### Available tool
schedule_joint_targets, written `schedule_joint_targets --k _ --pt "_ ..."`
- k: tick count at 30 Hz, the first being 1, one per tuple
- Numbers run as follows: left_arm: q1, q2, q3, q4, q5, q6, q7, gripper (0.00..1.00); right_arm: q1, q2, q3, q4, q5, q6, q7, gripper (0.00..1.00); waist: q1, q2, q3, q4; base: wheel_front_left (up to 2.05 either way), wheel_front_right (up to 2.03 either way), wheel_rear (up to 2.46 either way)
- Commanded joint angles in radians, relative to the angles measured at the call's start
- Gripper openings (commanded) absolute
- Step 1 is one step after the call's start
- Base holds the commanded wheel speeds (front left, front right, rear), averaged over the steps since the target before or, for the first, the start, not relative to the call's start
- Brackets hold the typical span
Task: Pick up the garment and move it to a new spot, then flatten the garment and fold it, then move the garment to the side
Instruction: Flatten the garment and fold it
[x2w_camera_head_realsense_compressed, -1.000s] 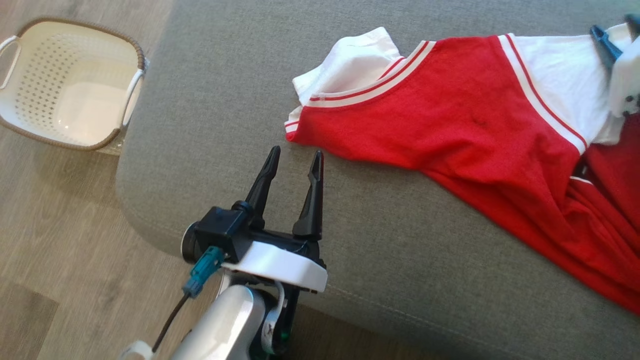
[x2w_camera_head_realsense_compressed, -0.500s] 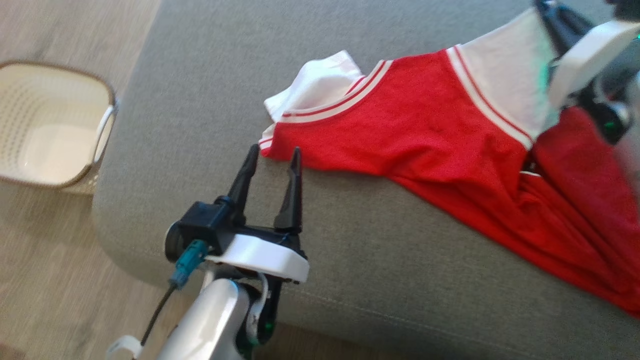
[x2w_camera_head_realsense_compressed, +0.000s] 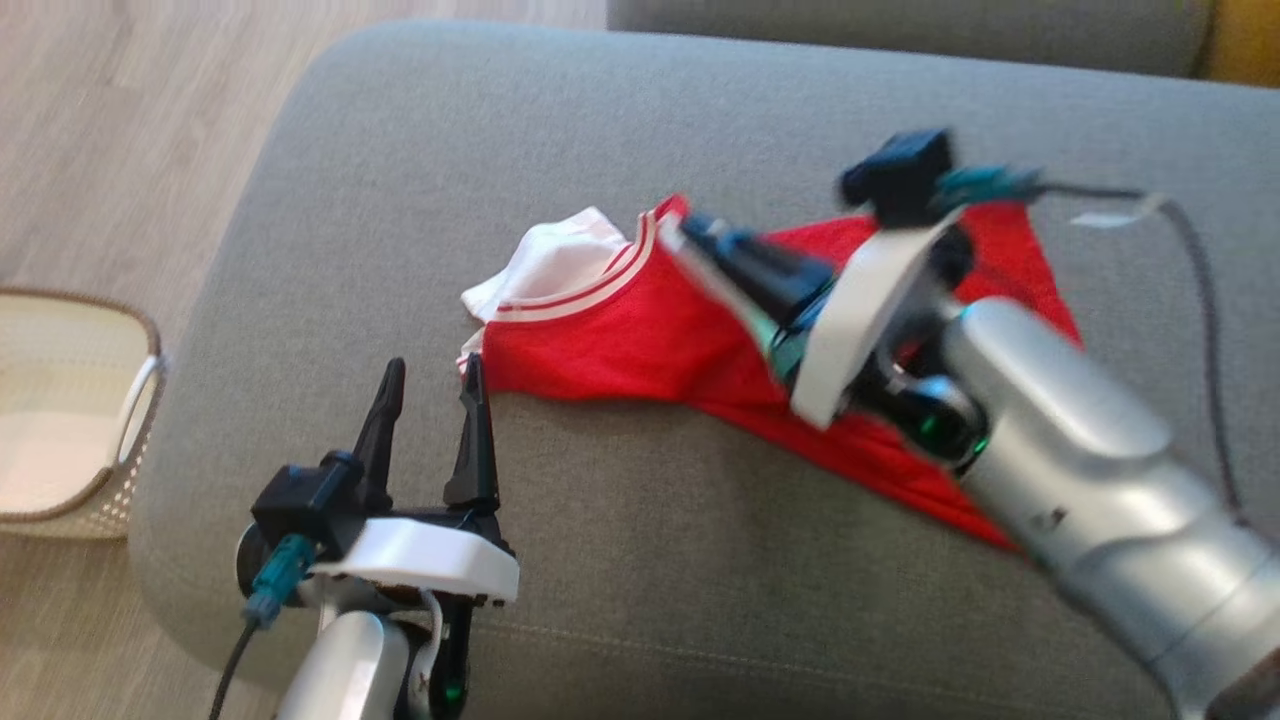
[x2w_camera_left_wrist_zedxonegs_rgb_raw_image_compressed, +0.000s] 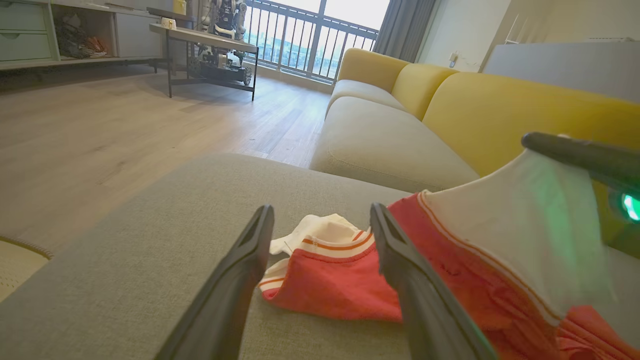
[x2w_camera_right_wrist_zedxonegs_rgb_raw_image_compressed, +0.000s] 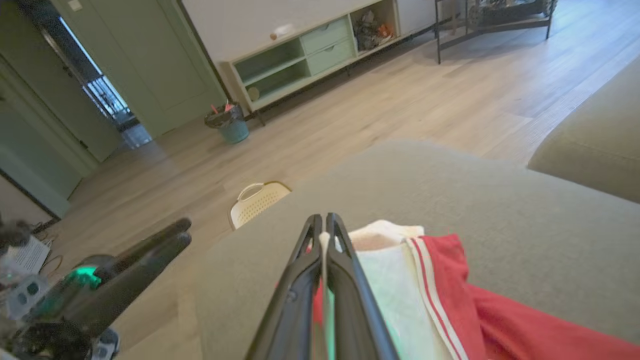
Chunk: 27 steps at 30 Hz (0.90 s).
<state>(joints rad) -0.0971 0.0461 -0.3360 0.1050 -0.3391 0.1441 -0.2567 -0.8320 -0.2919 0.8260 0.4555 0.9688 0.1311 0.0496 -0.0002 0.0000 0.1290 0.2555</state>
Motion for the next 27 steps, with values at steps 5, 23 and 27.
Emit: schedule_joint_targets --k 5,23,27 --pt "-0.020 0.004 0.039 -0.041 0.007 -0.016 -0.005 1.00 0.025 0.105 0.017 0.141 -0.110 0.000 -0.042 0.00 0.0002 0.0000 -0.007 0.033 0.00 0.00 0.00" --pt "0.000 0.004 0.029 -0.039 -0.002 0.000 -0.005 1.00 0.020 0.195 0.113 0.329 0.032 0.000 -0.102 1.00 0.0002 0.0000 0.004 0.091 0.00 0.00 0.00" --pt "-0.007 0.004 0.036 -0.034 0.005 -0.008 -0.005 1.00 0.017 0.125 0.093 0.304 0.069 0.000 -0.163 1.00 0.0002 0.0000 -0.016 0.036 0.00 0.00 0.00"
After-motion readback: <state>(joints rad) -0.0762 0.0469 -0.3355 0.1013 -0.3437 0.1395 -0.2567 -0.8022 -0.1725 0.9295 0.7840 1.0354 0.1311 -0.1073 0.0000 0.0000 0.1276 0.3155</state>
